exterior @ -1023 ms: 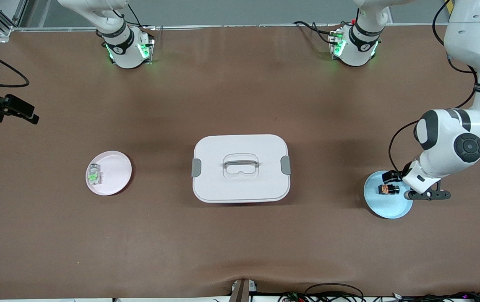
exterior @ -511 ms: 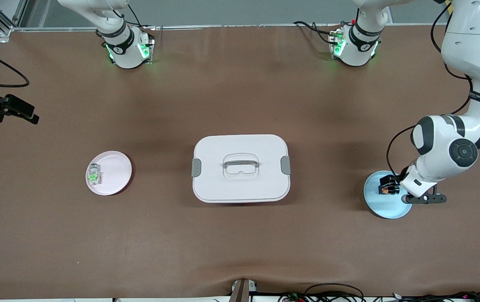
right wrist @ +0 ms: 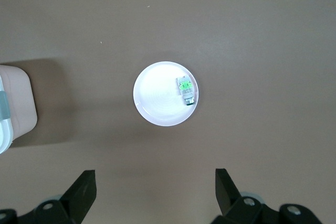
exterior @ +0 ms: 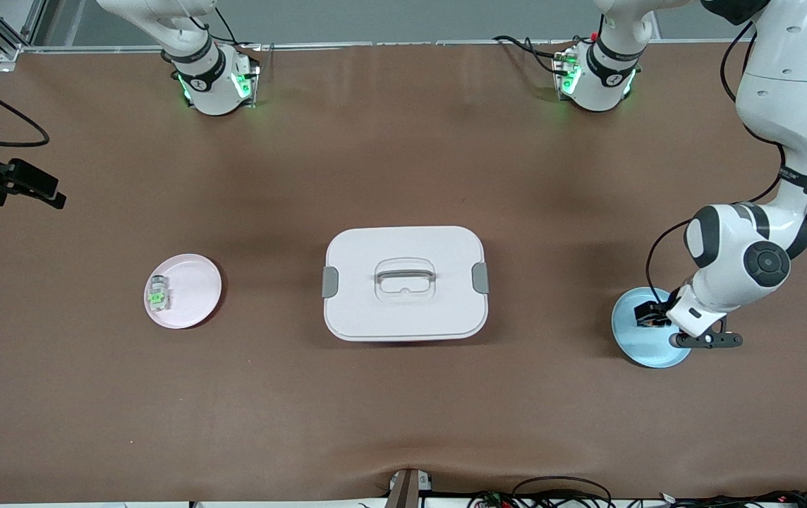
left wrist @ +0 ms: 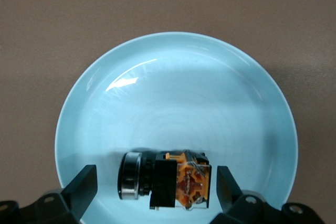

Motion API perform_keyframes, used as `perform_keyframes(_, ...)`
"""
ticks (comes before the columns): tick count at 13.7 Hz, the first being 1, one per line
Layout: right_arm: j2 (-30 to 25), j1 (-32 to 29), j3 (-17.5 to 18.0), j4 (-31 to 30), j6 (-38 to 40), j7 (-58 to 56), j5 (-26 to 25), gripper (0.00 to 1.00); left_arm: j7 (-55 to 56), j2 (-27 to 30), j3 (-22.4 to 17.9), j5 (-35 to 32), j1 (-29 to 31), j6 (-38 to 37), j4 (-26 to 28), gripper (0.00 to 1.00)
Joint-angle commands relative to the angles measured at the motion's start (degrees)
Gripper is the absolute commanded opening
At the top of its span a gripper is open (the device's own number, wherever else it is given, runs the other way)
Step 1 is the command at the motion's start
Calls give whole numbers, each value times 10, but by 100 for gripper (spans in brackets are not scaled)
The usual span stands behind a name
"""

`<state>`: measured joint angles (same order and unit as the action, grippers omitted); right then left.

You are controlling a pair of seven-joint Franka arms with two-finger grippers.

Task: Transfer orange switch to right arm and place
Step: 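Close the left gripper on the black-orange switch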

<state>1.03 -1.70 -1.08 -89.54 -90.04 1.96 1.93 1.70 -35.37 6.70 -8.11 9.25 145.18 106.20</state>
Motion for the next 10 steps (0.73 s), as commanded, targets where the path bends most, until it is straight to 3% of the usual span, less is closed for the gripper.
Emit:
perform_keyframes(1,-5,-8,5,-3,-2,-5,9,100,-5,-12,3,-13,7,11,-9,100)
perform_keyframes(4,-5,-8,5,-3,-1,-5,9,100,-4,-15,4,-12,7,11,-6,100)
perform_keyframes(6,-5,-8,5,-3,-1,-5,9,100,-5,-15,4,-10,8,11,-4,88)
perform_keyframes(7,-5,-8,5,-3,-1,-5,9,100,-4,-15,4,-10,8,11,0,73)
perform_keyframes(9,-5,-8,5,-3,-1,-5,9,100,-6,-15,4,-10,8,11,0,24)
perform_keyframes(10,-5,-8,5,-3,-1,-5,9,100,-5,-14,4,-10,7,10,0,5)
